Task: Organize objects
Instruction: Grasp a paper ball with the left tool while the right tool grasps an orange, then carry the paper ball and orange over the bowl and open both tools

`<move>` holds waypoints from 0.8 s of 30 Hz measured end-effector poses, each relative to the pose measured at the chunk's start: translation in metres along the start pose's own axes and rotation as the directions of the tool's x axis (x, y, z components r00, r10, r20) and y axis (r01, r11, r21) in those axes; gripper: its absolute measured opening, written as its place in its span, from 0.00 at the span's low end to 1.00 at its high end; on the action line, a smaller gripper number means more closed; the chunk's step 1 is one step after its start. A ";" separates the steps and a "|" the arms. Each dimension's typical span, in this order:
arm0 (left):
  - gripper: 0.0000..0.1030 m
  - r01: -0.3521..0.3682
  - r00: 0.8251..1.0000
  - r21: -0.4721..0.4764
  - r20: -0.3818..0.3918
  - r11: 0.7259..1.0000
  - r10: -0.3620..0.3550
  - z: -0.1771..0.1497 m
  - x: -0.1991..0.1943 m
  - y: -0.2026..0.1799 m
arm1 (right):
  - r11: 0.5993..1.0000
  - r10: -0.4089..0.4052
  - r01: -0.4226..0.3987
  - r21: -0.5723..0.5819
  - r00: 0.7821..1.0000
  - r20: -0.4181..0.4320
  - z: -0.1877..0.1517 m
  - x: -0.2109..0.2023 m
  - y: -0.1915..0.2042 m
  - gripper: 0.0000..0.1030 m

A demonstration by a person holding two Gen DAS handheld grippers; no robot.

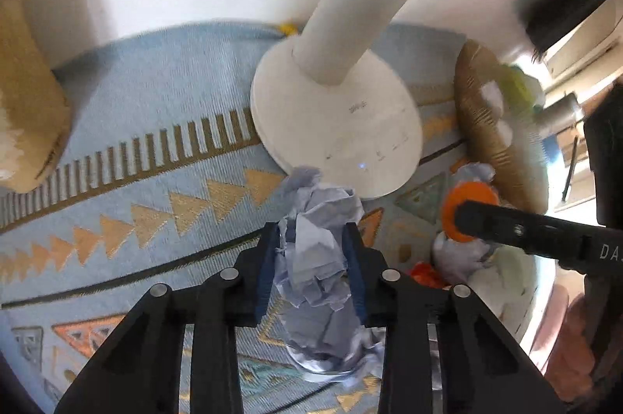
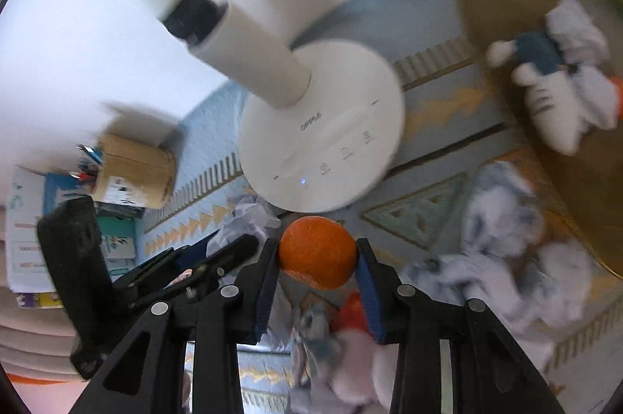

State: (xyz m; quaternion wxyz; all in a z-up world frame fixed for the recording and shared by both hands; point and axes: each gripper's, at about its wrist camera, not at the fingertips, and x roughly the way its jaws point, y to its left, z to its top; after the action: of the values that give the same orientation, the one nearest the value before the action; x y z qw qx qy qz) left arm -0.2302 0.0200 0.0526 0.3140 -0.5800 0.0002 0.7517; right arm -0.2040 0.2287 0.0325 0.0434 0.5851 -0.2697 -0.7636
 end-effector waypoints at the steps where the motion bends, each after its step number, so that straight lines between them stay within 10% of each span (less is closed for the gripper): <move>1: 0.29 0.000 1.000 -0.010 0.023 1.000 0.000 0.000 -0.010 0.000 | 1.000 0.004 -0.004 -0.001 1.000 0.013 -0.002 -0.008 -0.002 0.37; 11: 0.29 0.025 0.977 0.111 0.207 0.993 -0.048 0.008 -0.100 -0.081 | 0.998 -0.036 0.048 -0.048 0.970 0.242 -0.025 -0.136 -0.036 0.37; 18: 0.29 0.064 0.979 0.232 0.174 0.971 -0.106 0.037 -0.058 -0.170 | 0.980 -0.194 0.193 0.041 0.908 0.371 0.000 -0.205 -0.097 0.37; 24: 0.30 0.091 0.982 0.281 0.133 0.955 -0.133 0.061 -0.020 -0.220 | 0.969 -0.249 0.232 0.089 0.902 0.354 0.019 -0.212 -0.132 0.37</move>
State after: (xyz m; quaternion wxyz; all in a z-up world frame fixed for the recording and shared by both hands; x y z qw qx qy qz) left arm -0.1773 0.2094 0.1698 0.4325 -0.4716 0.0474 0.7670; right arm -0.1231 0.4288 0.1589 -0.1146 0.4639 -0.2157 -0.8516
